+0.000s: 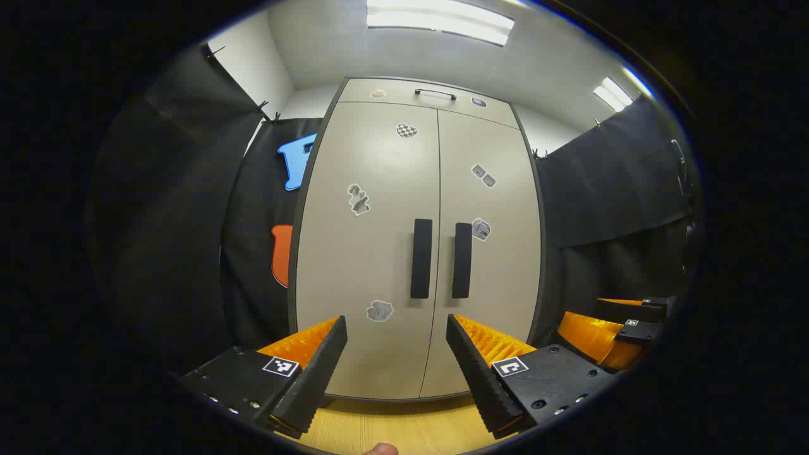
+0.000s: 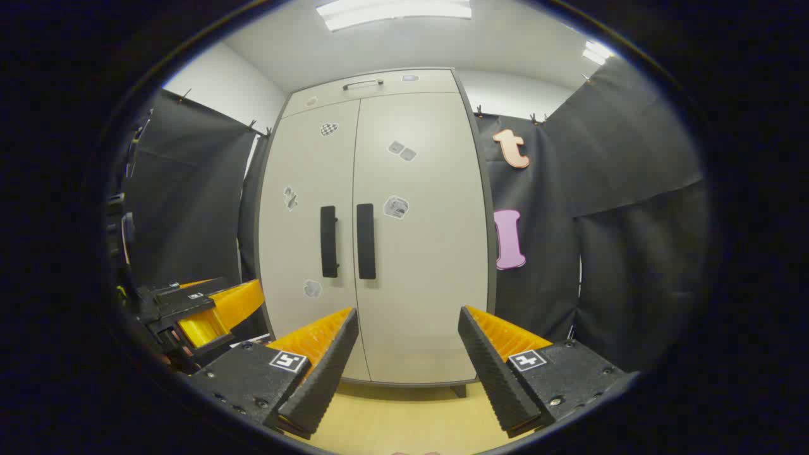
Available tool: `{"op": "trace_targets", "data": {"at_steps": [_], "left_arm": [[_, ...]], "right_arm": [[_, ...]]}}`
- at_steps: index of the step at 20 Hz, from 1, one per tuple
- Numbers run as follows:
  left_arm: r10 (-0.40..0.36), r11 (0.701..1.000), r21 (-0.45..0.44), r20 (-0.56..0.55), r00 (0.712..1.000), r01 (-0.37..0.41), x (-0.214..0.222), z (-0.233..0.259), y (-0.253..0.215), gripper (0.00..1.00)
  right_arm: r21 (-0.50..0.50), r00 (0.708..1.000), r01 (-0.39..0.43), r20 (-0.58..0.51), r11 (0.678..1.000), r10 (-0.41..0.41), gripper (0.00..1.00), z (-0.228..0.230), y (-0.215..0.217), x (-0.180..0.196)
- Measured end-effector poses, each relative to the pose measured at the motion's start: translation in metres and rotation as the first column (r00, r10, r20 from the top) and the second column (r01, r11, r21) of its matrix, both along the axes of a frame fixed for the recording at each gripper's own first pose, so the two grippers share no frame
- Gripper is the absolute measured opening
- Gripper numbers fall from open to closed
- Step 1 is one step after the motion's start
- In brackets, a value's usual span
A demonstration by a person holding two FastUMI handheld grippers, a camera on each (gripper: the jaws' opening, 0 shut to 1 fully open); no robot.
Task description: Open the right door of the double-door shoe cabinet with the right hand, and open the left door with the left hand.
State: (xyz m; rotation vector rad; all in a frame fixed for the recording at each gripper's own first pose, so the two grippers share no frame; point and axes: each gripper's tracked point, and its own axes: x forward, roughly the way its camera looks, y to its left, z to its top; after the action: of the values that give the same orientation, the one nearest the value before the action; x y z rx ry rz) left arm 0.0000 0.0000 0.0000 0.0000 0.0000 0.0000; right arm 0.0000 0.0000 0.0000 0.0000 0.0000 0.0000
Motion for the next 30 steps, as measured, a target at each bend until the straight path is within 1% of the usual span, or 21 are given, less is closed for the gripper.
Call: {"op": "trace_targets", "data": {"at_steps": [5, 10, 11, 12, 13, 15, 16, 17, 18, 22, 26, 27, 28, 30], "left_arm": [[0.017, 1.0, 0.002, -0.043, 0.999, -0.017, 0.01, -0.012, 0.011, 0.95], [0.03, 0.999, 0.046, -0.029, 0.999, -0.029, 0.016, -0.008, 0.017, 0.95], [0.027, 0.998, 0.051, -0.025, 0.999, -0.025, 0.017, -0.007, 0.016, 0.95], [0.025, 0.998, 0.054, -0.024, 0.999, -0.023, 0.018, -0.007, 0.015, 0.95], [0.022, 0.998, 0.054, -0.02, 1.0, -0.021, 0.019, -0.006, 0.014, 0.95], [0.021, 0.998, 0.06, -0.016, 1.0, -0.02, 0.022, -0.005, 0.012, 0.95], [0.022, 0.997, 0.068, -0.016, 1.0, -0.021, 0.022, -0.004, 0.012, 0.95], [0.02, 0.997, 0.073, -0.015, 1.0, -0.019, 0.023, -0.004, 0.011, 0.95], [0.017, 0.997, 0.075, -0.014, 1.0, -0.016, 0.024, -0.004, 0.01, 0.95], [0.015, 0.997, 0.077, -0.008, 1.0, -0.014, 0.025, -0.002, 0.011, 0.95], [0.021, 0.995, 0.095, -0.007, 1.0, -0.02, 0.022, 0.0, 0.018, 0.95], [0.025, 0.995, 0.098, -0.007, 1.0, -0.024, 0.021, 0.0, 0.021, 0.95], [0.03, 0.995, 0.1, -0.005, 1.0, -0.029, 0.019, 0.001, 0.024, 0.95], [0.04, 0.994, 0.102, -0.002, 0.999, -0.04, 0.015, 0.003, 0.03, 0.95]], "right_arm": [[-0.012, 1.0, 0.019, 0.003, 1.0, -0.019, 1.0, 0.0, -0.001, 0.002], [-0.005, 0.999, 0.038, 0.008, 0.999, -0.038, 1.0, -0.001, -0.004, 0.005], [-0.003, 0.999, 0.041, 0.009, 0.999, -0.041, 0.98, 0.0, -0.004, 0.005], [-0.002, 0.999, 0.041, 0.01, 0.999, -0.041, 1.0, 0.0, -0.005, 0.006], [-0.002, 0.999, 0.042, 0.01, 0.999, -0.042, 0.98, -0.001, -0.005, 0.006], [0.0, 0.999, 0.044, 0.004, 0.999, -0.044, 0.98, -0.001, -0.006, 0.006], [0.002, 0.999, 0.046, 0.001, 0.999, -0.046, 1.0, -0.002, -0.007, 0.007], [0.005, 0.999, 0.046, 0.0, 0.999, -0.046, 1.0, -0.001, -0.007, 0.007], [0.006, 0.999, 0.048, -0.001, 0.999, -0.048, 0.98, -0.002, -0.007, 0.007], [0.001, 0.999, 0.053, 0.008, 0.999, -0.053, 0.98, 0.004, -0.011, 0.011], [-0.015, 0.998, 0.031, 0.056, 0.999, -0.03, 0.97, 0.028, -0.001, 0.027], [-0.024, 0.998, 0.021, 0.063, 0.999, -0.019, 0.97, 0.034, 0.003, 0.035], [-0.025, 0.998, 0.011, 0.068, 1.0, -0.009, 1.0, 0.04, 0.009, 0.043], [-0.017, 0.998, -0.02, 0.062, 1.0, 0.021, 1.0, 0.044, 0.021, 0.06]]}}
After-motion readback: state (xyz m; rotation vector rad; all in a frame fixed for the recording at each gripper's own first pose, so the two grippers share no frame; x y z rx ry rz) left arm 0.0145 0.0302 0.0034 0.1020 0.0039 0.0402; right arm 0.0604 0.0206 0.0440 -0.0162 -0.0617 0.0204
